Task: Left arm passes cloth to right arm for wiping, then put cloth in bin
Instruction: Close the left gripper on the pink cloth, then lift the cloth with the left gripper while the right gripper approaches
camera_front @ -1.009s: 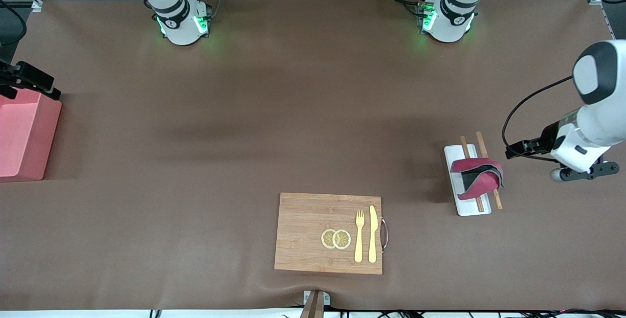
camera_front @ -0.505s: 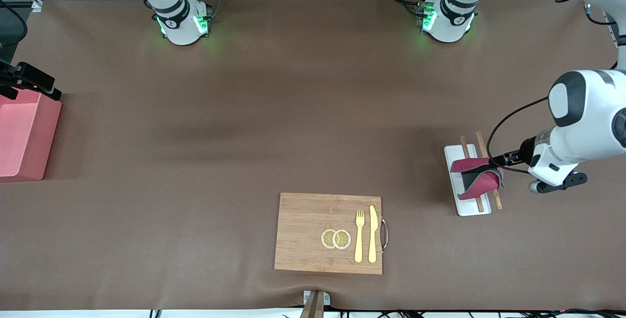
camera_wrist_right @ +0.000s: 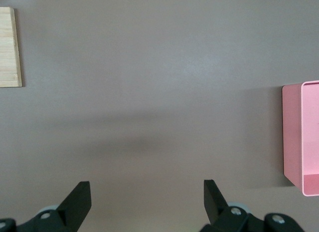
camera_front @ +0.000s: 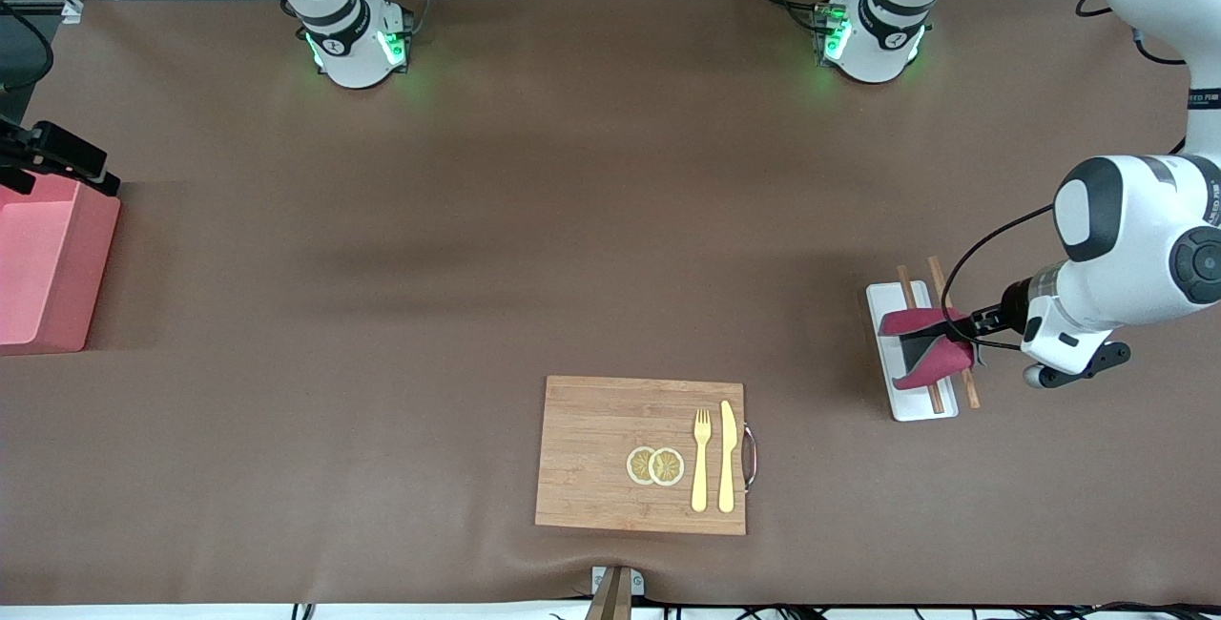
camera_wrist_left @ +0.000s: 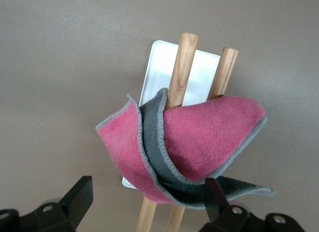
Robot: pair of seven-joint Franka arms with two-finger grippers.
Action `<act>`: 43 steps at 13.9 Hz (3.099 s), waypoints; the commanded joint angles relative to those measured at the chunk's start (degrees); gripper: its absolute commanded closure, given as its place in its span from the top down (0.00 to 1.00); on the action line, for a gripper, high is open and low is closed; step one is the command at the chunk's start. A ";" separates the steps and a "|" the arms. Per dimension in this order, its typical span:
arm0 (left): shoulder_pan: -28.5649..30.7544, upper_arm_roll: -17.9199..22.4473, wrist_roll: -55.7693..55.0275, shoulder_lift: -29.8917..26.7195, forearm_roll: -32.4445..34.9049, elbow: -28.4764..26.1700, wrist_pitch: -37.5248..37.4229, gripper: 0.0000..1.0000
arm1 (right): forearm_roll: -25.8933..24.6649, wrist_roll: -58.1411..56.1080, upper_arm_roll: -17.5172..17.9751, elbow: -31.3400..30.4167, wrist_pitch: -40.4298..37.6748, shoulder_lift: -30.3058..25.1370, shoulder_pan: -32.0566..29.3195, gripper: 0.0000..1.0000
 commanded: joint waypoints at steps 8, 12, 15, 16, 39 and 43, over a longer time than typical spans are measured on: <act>-0.32 -0.20 -1.82 1.73 1.21 0.98 1.08 0.42 | 0.42 -0.39 0.19 1.04 -0.74 0.49 -0.24 1.00; -1.29 -0.20 -2.62 1.73 1.21 0.98 1.08 0.00 | 0.42 -0.39 0.19 1.04 -0.74 0.49 -0.24 1.00; -1.81 -0.11 -2.53 1.38 1.30 0.98 0.82 0.00 | 0.42 -0.39 0.19 1.04 -1.00 0.49 -0.42 1.00; -1.81 -0.20 -2.44 0.94 1.56 1.24 0.30 0.00 | 0.77 -0.39 0.19 1.04 -1.00 0.58 -0.59 1.00; -20.34 -18.22 -47.68 3.83 3.41 18.90 -8.24 0.00 | 16.15 45.97 0.28 0.69 12.87 19.38 21.98 1.00; -24.92 -18.13 -55.51 6.20 3.32 20.75 -2.89 0.00 | 20.26 60.05 0.28 0.61 18.06 21.05 26.30 1.00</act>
